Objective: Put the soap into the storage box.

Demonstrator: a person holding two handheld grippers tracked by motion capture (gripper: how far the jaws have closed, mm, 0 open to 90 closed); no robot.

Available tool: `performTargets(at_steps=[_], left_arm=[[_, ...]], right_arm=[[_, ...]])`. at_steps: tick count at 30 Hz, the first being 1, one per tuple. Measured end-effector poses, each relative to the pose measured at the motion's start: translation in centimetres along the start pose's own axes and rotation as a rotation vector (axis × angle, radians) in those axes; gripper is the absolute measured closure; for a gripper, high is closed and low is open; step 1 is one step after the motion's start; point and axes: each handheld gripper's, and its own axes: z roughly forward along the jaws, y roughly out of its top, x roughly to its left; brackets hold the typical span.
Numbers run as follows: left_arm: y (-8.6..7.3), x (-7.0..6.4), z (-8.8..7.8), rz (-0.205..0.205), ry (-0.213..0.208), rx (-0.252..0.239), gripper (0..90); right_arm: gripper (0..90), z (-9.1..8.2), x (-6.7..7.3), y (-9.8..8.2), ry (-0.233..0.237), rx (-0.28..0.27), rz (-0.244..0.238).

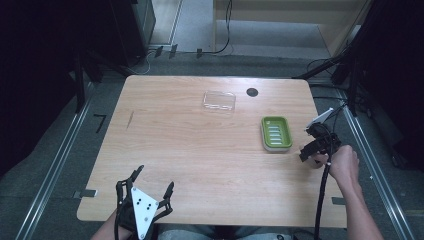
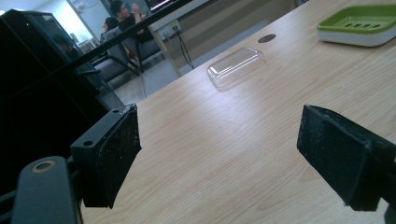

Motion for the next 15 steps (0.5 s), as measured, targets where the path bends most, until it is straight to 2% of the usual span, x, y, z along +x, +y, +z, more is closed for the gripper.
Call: performTargets(at_steps=[15], left_arm=[[0.0, 0.0, 0.1, 0.003, -0.003, 0.002, 14.0]], right_arm=[[33.4, -0.6, 0.4, 1.4, 0.013, -0.007, -0.026]])
